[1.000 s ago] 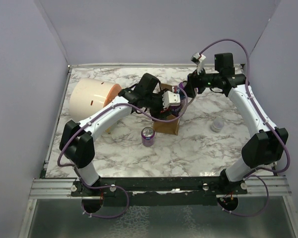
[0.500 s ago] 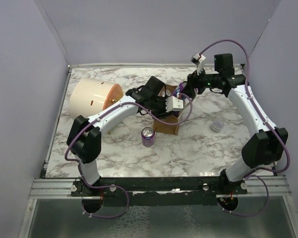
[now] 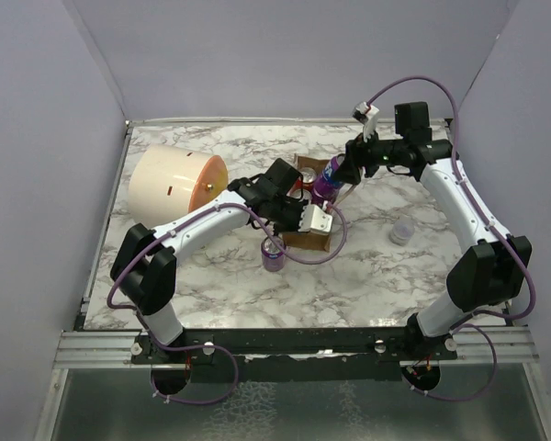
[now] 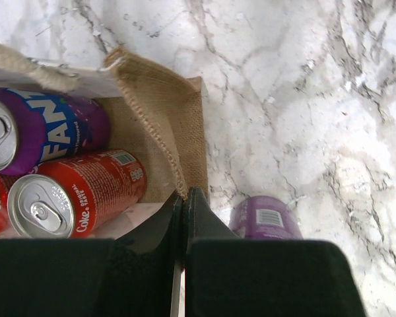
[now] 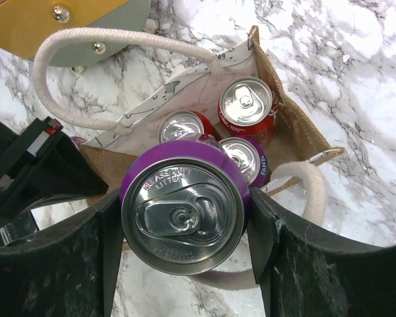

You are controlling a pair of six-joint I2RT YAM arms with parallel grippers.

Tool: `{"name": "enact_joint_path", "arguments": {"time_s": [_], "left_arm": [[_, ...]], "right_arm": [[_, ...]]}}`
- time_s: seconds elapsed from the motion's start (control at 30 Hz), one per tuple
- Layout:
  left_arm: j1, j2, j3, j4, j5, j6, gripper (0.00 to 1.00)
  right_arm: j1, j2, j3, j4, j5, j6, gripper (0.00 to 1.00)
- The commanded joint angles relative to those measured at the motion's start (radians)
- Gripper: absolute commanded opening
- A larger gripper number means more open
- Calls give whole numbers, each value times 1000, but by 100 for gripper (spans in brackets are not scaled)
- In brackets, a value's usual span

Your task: Place the beverage into the canvas bag

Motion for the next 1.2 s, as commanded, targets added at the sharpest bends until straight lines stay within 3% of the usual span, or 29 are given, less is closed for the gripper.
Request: {"name": "enact_joint_path", "arguments": {"time_s": [0.0, 0.53, 0.93, 1.17], "left_arm": [[-17, -76, -86, -42, 93, 144, 0], [-16, -94, -119, -26, 98, 165, 1], [-17, -106, -124, -23, 126, 192, 3], [-17, -103, -112, -44, 161, 215, 0]], "right_arm": [[15, -43, 0, 59, -73, -5, 1], [182, -36, 6, -72, 98, -178, 1], [245, -48, -66, -92, 182, -202, 1], [289, -32, -104, -57, 194, -181, 1]]}}
